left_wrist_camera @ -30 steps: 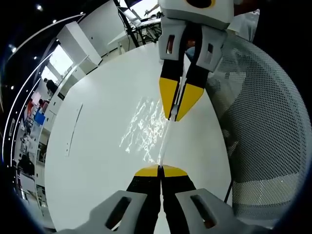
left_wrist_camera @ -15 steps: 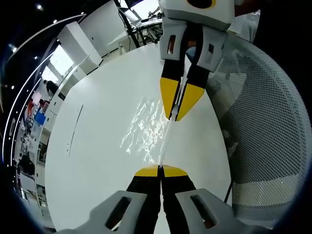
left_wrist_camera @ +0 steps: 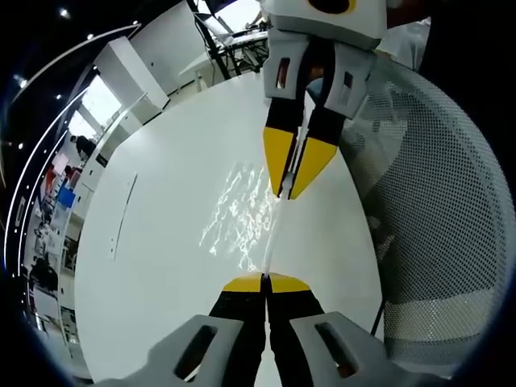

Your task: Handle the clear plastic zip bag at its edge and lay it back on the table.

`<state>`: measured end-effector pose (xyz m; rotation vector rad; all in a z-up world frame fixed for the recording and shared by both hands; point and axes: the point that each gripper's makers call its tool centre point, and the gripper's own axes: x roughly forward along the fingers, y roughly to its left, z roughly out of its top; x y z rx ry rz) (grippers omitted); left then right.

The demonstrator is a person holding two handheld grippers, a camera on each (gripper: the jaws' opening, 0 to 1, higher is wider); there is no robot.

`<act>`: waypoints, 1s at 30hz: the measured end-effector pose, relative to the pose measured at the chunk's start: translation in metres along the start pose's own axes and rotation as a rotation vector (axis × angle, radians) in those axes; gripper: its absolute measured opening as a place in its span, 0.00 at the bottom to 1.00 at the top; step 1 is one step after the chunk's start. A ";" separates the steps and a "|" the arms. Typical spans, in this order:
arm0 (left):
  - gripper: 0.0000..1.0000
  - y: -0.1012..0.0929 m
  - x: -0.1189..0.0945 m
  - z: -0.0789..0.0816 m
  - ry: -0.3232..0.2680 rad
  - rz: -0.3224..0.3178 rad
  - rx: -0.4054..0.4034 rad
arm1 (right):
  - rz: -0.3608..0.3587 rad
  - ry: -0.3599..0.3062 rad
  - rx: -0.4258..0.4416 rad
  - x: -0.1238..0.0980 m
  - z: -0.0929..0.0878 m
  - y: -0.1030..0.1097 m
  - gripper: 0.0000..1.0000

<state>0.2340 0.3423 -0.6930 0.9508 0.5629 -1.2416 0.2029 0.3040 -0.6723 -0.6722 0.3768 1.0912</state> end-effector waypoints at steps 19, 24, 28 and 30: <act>0.00 0.001 0.002 -0.001 -0.001 -0.002 0.001 | -0.001 0.002 0.008 0.000 -0.003 0.000 0.00; 0.00 0.001 0.002 -0.002 0.000 -0.003 -0.001 | -0.001 0.001 0.009 0.000 -0.003 0.000 0.00; 0.00 0.001 0.002 -0.002 0.001 -0.002 -0.001 | -0.001 0.001 0.008 0.000 -0.003 0.000 0.00; 0.00 0.001 0.002 -0.001 0.000 -0.002 -0.001 | -0.001 0.001 0.008 -0.001 -0.003 -0.001 0.00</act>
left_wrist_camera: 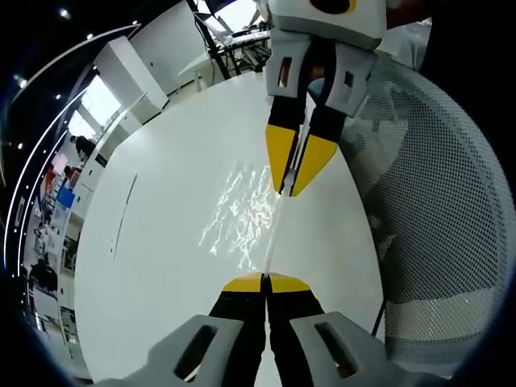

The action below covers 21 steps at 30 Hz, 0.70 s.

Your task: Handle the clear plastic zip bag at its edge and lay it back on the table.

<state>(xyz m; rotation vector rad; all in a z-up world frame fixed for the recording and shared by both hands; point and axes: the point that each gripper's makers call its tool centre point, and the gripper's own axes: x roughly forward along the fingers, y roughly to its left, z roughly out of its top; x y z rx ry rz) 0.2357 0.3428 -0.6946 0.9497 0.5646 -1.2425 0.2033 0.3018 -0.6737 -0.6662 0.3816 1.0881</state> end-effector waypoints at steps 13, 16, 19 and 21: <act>0.00 0.000 -0.001 0.001 0.000 0.002 -0.002 | -0.003 -0.001 0.001 0.000 0.000 0.000 0.00; 0.00 0.000 -0.001 0.001 0.001 0.003 -0.002 | -0.003 -0.001 0.002 0.000 0.000 0.000 0.00; 0.00 0.000 -0.002 0.001 0.001 0.004 -0.003 | -0.003 -0.001 0.001 0.000 0.000 0.000 0.00; 0.00 0.000 -0.002 0.001 0.003 0.004 -0.003 | -0.003 -0.001 0.001 0.000 0.000 0.000 0.00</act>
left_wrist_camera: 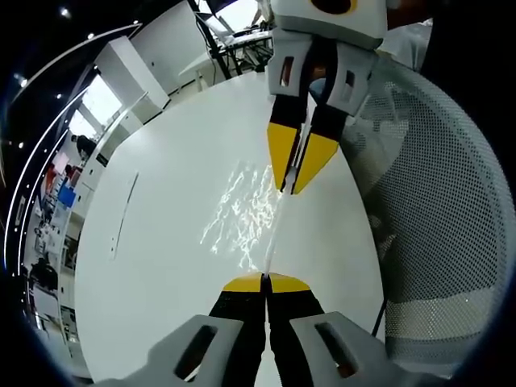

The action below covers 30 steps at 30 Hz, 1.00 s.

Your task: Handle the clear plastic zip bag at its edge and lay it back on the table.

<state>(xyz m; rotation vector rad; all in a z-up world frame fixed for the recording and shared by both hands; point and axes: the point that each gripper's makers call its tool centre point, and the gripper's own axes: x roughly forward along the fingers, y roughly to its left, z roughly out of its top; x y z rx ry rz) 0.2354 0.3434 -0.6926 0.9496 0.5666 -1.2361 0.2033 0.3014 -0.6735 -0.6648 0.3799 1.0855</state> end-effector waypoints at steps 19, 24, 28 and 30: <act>0.00 0.002 0.000 -0.002 0.002 0.003 -0.001 | -0.001 -0.002 0.002 0.000 0.000 0.000 0.00; 0.00 0.003 -0.001 -0.002 0.001 0.005 -0.003 | -0.002 -0.003 0.001 -0.001 0.001 0.000 0.00; 0.00 0.003 -0.001 -0.002 0.001 0.006 -0.004 | -0.002 -0.004 0.002 -0.001 0.001 0.000 0.00; 0.00 0.003 -0.001 -0.002 0.001 0.006 -0.005 | -0.002 -0.004 0.002 -0.001 0.001 0.000 0.00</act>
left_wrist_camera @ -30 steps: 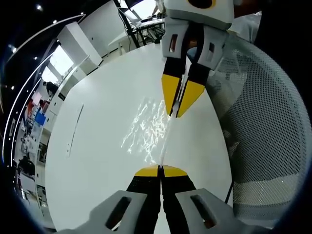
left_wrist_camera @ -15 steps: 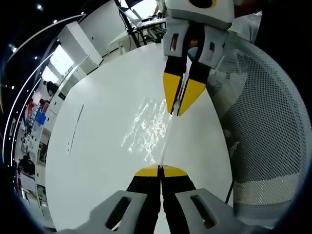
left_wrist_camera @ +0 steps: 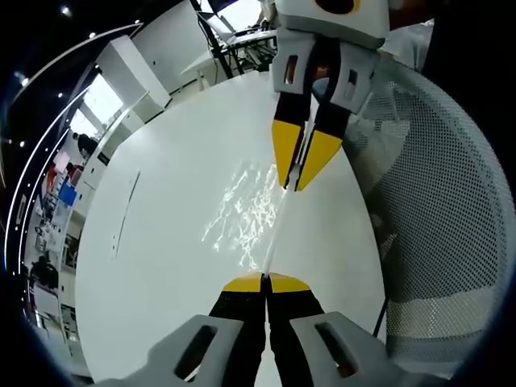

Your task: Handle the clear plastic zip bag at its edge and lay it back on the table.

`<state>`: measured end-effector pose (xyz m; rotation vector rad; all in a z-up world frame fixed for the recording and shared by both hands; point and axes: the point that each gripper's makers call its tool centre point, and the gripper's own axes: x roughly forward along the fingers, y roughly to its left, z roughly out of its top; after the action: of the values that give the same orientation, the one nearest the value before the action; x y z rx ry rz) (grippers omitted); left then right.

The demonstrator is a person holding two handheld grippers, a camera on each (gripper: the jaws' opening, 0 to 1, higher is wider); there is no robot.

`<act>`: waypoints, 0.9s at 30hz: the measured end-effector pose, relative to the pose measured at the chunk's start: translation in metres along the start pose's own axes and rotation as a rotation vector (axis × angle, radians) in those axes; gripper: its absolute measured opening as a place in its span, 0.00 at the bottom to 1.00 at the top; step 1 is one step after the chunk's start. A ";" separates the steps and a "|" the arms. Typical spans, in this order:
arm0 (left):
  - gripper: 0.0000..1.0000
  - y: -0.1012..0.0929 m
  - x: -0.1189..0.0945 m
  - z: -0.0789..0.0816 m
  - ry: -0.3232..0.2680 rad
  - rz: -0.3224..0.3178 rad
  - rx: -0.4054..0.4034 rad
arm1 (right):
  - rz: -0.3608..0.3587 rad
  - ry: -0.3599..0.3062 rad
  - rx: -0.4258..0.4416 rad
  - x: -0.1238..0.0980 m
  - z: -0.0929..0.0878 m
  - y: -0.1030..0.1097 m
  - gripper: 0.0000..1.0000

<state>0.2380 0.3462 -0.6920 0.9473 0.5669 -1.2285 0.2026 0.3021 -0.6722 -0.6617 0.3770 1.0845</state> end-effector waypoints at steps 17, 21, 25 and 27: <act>0.00 0.001 -0.001 -0.002 0.002 0.004 -0.005 | -0.002 0.000 0.001 0.000 0.001 -0.001 0.00; 0.00 0.002 -0.002 -0.003 0.002 0.004 -0.007 | -0.002 0.000 0.003 0.000 0.001 0.000 0.00; 0.00 0.002 -0.002 -0.003 0.003 0.003 -0.008 | -0.002 -0.001 0.003 0.000 0.001 0.000 0.00; 0.00 0.002 -0.002 -0.004 0.004 0.004 -0.008 | -0.002 -0.001 0.004 -0.001 0.001 0.000 0.00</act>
<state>0.2398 0.3504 -0.6919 0.9435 0.5725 -1.2204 0.2024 0.3023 -0.6712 -0.6577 0.3774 1.0819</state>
